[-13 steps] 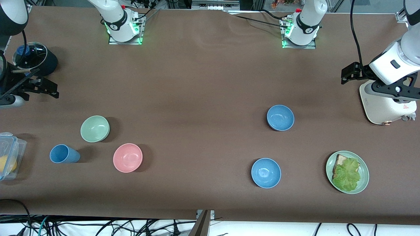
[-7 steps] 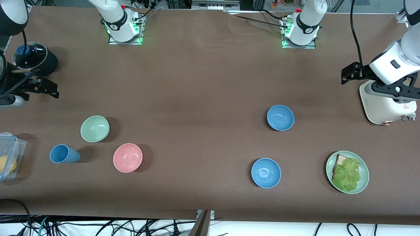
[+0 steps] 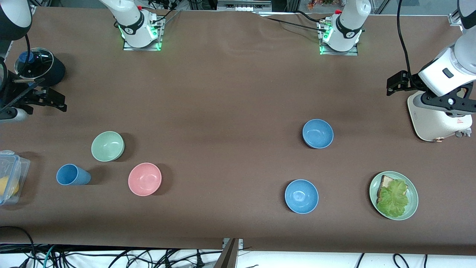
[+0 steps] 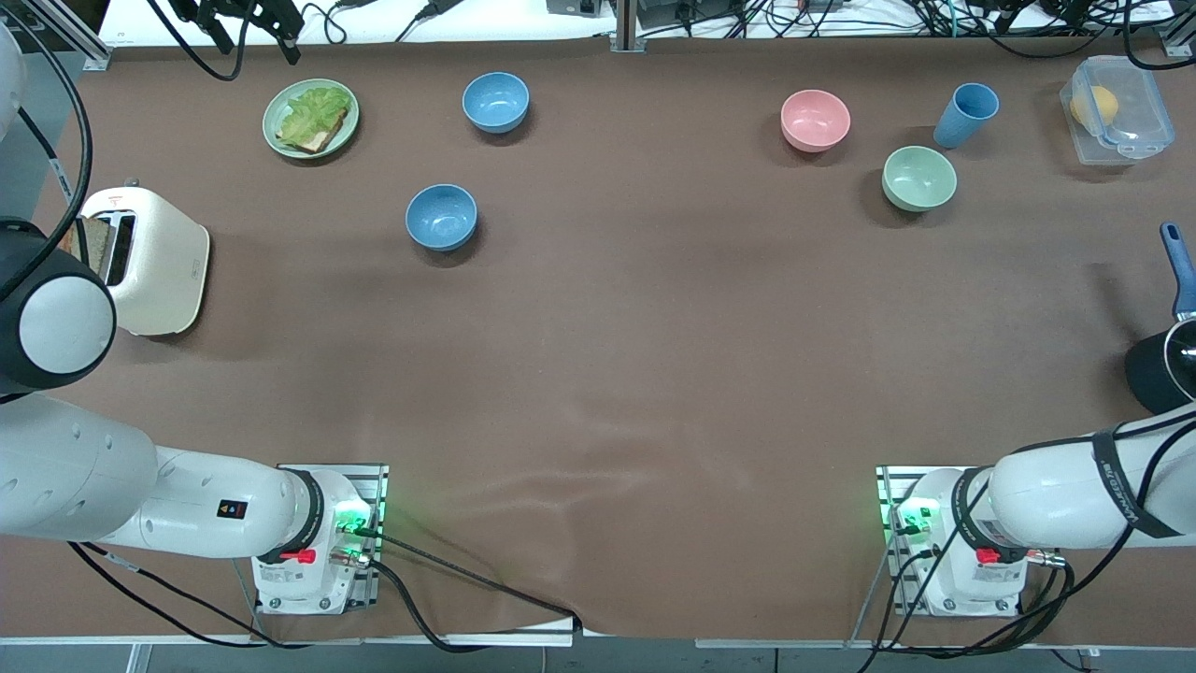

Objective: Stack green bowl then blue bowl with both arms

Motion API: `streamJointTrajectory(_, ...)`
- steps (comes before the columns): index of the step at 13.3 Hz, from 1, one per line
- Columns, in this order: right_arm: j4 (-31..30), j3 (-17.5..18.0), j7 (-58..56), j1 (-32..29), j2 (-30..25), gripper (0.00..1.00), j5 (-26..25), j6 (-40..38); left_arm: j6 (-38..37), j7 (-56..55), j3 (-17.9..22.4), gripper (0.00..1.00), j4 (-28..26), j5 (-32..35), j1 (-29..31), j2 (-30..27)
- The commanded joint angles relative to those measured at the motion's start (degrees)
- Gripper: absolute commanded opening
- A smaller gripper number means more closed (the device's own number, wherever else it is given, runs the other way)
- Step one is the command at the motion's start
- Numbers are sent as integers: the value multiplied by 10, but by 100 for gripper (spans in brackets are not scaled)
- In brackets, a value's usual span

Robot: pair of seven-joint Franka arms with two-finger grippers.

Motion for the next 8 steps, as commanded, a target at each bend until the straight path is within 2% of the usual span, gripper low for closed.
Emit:
streamJointTrajectory(1, -1, 0, 0, -2, -4, 100, 8, 1, -14, 11, 7, 100, 21, 6, -8, 9)
streamJointTrajectory(8, -4, -2, -2, -9, 39, 100, 8, 2, -14, 11, 7, 100, 21, 6, -8, 10)
